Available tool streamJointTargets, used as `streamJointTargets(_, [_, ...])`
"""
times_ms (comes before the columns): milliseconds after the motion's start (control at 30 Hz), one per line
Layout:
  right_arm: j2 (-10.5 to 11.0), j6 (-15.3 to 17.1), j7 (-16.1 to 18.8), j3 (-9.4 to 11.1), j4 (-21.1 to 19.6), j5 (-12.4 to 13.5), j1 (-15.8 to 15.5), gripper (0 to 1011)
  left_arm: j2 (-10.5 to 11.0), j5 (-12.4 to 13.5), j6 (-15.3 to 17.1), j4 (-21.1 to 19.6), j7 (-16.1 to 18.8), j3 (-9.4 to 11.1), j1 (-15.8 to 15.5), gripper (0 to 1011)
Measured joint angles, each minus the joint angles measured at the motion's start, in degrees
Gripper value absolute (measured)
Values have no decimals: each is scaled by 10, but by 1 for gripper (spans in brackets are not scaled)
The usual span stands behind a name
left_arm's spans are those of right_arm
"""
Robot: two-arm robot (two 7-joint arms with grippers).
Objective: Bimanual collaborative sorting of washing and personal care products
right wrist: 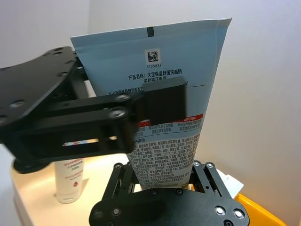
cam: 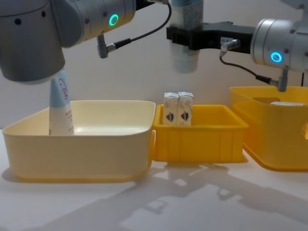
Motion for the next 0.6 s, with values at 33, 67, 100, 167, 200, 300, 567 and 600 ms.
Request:
streamJointTargets(33, [0, 0, -2, 1, 0, -1, 0, 477, 0, 0, 0, 0, 0, 0, 0, 726])
streamJointTargets(67, [0, 1, -6, 3, 0, -2, -1, 477, 0, 0, 0, 0, 0, 0, 0, 771])
streamJointTargets(100, [0, 1, -8, 4, 0, -3, -1, 477, 0, 0, 0, 0, 0, 0, 0, 810])
streamJointTargets(167, [0, 2, -13, 7, -1, -4, -1, 477, 0, 0, 0, 0, 0, 0, 0, 850])
streamJointTargets(200, [1, 4, -19, 11, -1, -6, -1, 477, 0, 0, 0, 0, 0, 0, 0, 902])
streamJointTargets(300, [2, 7, -34, 20, -2, -11, -2, 477, 0, 0, 0, 0, 0, 0, 0, 948])
streamJointTargets(567, [7, 15, -63, 39, -1, -21, -2, 477, 0, 0, 0, 0, 0, 0, 0, 1003])
streamJointTargets(600, [8, 17, -70, 44, 0, -24, -2, 477, 0, 0, 0, 0, 0, 0, 0, 1003])
